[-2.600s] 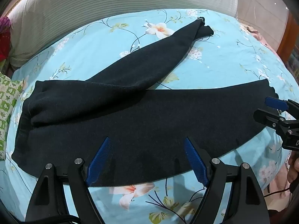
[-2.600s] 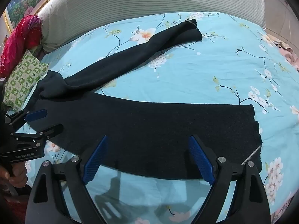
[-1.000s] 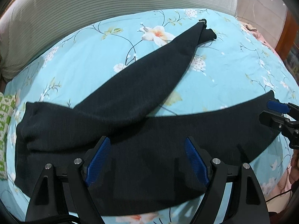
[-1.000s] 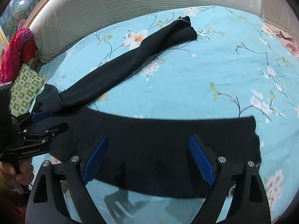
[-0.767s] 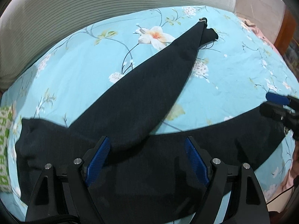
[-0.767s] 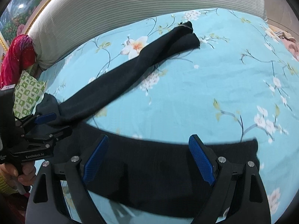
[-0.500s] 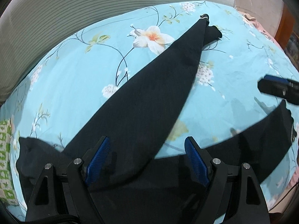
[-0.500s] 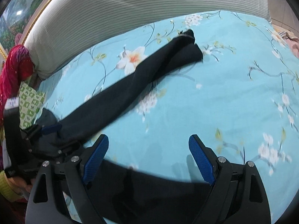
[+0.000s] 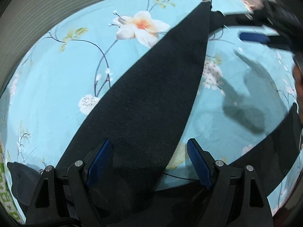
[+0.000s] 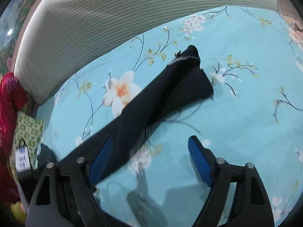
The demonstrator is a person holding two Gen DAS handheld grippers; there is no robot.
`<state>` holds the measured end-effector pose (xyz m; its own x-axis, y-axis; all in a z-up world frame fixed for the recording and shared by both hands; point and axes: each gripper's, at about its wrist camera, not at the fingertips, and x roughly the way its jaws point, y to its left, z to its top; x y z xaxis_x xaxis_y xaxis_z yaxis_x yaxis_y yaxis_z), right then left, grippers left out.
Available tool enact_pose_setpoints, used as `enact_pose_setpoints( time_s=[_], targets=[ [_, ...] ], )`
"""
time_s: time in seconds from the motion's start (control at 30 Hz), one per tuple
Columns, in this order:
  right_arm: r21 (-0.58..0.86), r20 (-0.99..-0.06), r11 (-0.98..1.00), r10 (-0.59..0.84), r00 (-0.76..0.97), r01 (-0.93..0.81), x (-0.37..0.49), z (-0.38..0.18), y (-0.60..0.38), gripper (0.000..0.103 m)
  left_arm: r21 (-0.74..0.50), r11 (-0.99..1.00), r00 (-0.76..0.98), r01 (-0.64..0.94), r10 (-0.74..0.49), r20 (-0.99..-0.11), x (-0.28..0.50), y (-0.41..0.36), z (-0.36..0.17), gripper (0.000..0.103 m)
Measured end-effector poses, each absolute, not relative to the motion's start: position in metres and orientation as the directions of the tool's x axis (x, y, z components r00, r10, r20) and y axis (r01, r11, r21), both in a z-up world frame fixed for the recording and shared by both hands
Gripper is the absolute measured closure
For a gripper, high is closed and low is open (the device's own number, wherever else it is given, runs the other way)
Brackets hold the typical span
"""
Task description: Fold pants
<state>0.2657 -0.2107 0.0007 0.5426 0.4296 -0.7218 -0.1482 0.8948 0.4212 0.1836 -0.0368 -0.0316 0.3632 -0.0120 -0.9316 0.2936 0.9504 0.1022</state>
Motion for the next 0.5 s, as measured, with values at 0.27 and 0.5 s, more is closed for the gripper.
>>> enact_pose_setpoints(
  time_s=[0.27, 0.5],
  targets=[
    [0.505, -0.723, 0.860, 0.470, 0.507, -0.077, 0.317, -0.015, -0.217, 0.049, 0.130, 0.925, 0.350, 0.358, -0.004, -0.937, 0.184, -0.041, -0.047, 0.046],
    [0.542, -0.718, 0.839, 0.488, 0.497, -0.041, 0.341, -0.021, -0.220, 0.096, 0.075, 0.921, 0.339, 0.382, -0.064, -0.938, 0.188, -0.037, -0.041, 0.094]
  ],
)
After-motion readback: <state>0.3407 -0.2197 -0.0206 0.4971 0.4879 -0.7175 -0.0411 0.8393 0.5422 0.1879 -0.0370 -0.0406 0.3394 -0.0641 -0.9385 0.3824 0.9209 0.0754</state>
